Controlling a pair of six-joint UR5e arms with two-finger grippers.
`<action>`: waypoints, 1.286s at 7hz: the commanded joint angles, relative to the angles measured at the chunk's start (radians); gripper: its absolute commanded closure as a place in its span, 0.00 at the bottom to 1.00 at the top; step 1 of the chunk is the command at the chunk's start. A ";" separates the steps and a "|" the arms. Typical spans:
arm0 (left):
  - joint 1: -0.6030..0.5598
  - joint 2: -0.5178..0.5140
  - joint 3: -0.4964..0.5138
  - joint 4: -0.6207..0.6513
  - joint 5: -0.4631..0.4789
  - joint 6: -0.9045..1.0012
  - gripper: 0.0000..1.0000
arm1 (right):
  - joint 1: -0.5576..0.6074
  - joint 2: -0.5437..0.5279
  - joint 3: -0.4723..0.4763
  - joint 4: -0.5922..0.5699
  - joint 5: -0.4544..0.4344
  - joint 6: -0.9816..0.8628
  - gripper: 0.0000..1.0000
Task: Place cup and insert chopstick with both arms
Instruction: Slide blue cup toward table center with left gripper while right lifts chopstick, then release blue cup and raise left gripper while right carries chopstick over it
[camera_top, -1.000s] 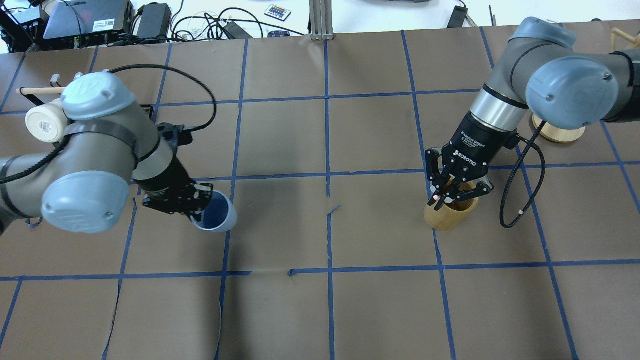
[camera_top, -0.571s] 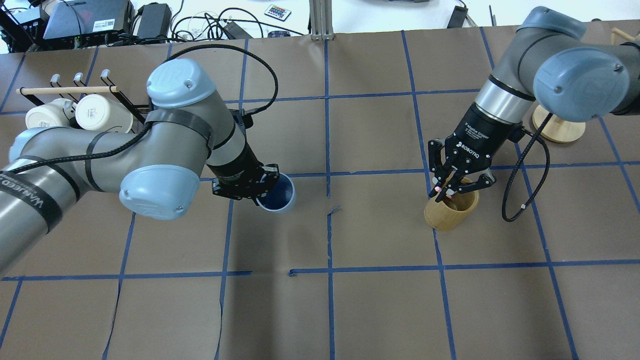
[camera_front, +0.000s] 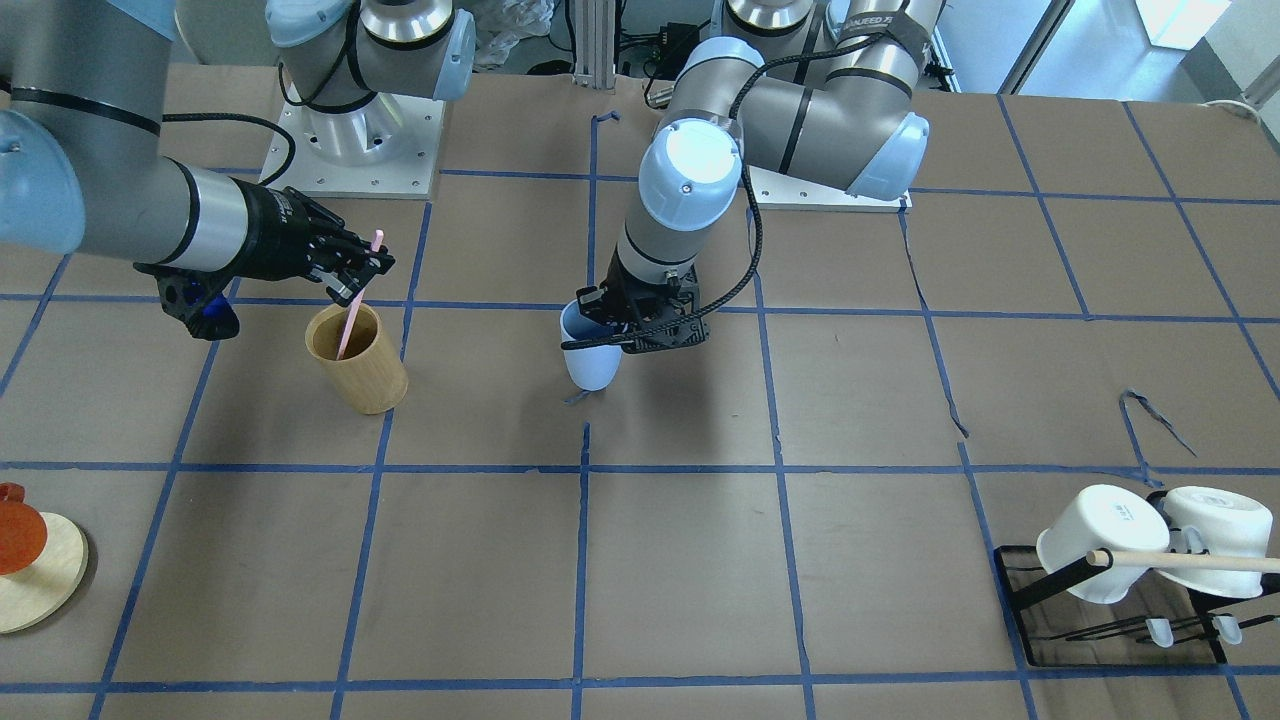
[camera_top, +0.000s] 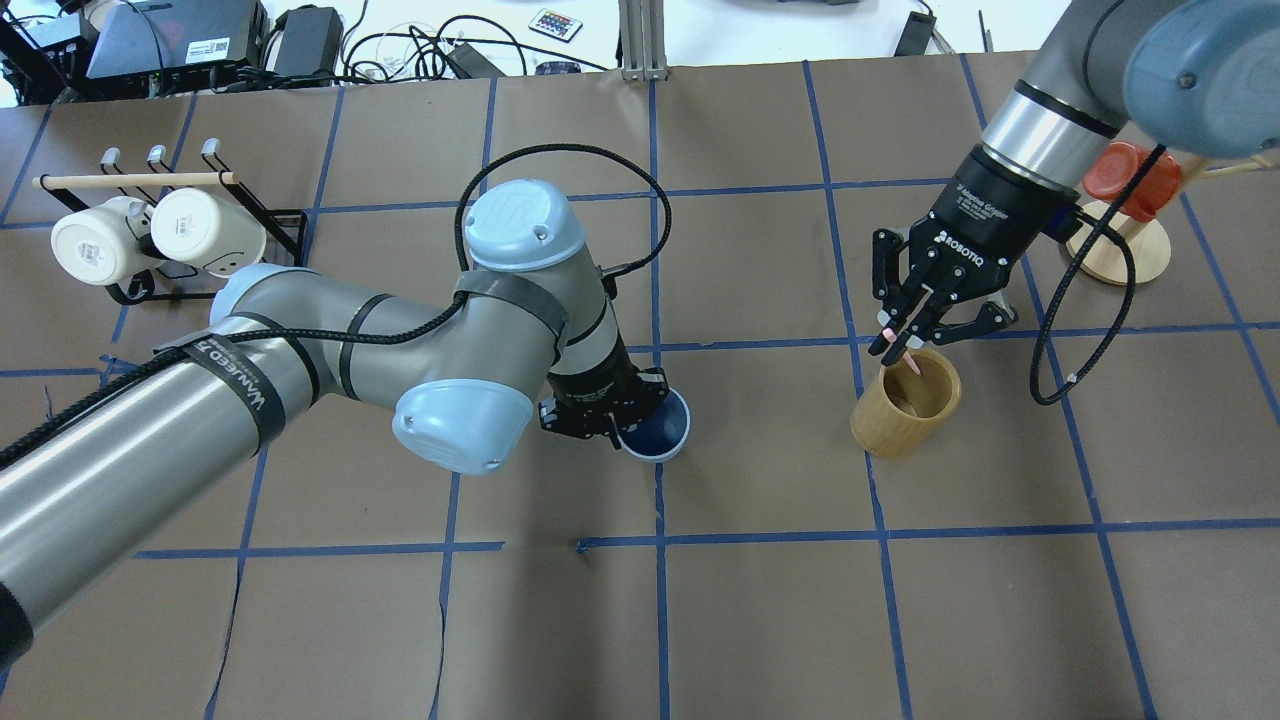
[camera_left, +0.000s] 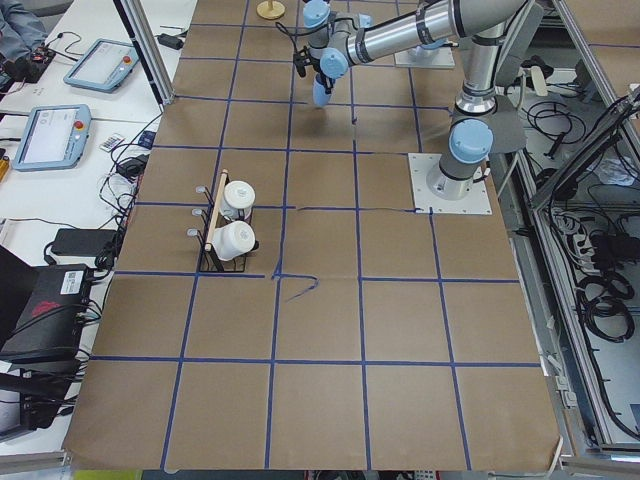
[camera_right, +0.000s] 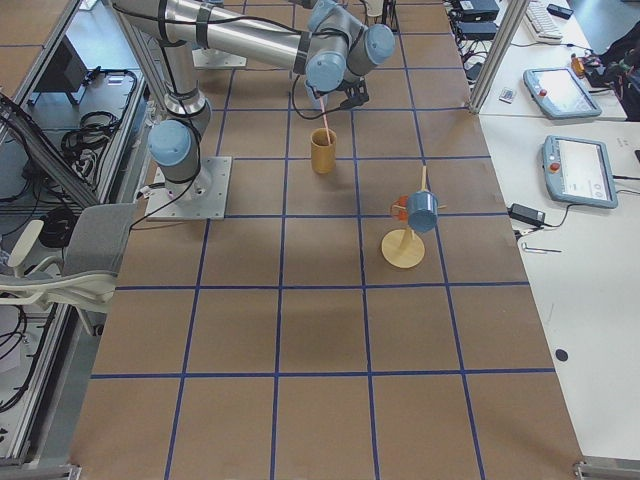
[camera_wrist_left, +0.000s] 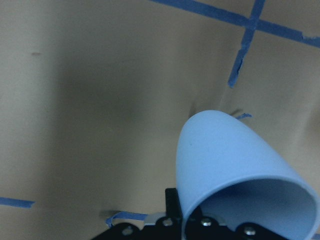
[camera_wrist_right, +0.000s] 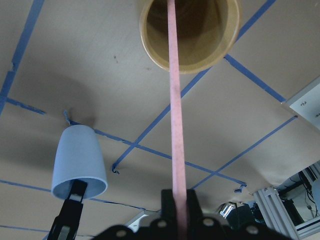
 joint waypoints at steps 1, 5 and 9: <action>-0.023 -0.014 0.000 0.002 0.004 -0.001 0.51 | 0.000 -0.002 -0.095 0.078 0.028 0.024 1.00; 0.108 0.112 0.178 -0.165 0.134 0.290 0.00 | 0.009 -0.008 -0.185 0.129 0.208 0.118 1.00; 0.348 0.199 0.359 -0.339 0.144 0.620 0.00 | 0.155 0.000 -0.183 0.106 0.465 0.241 1.00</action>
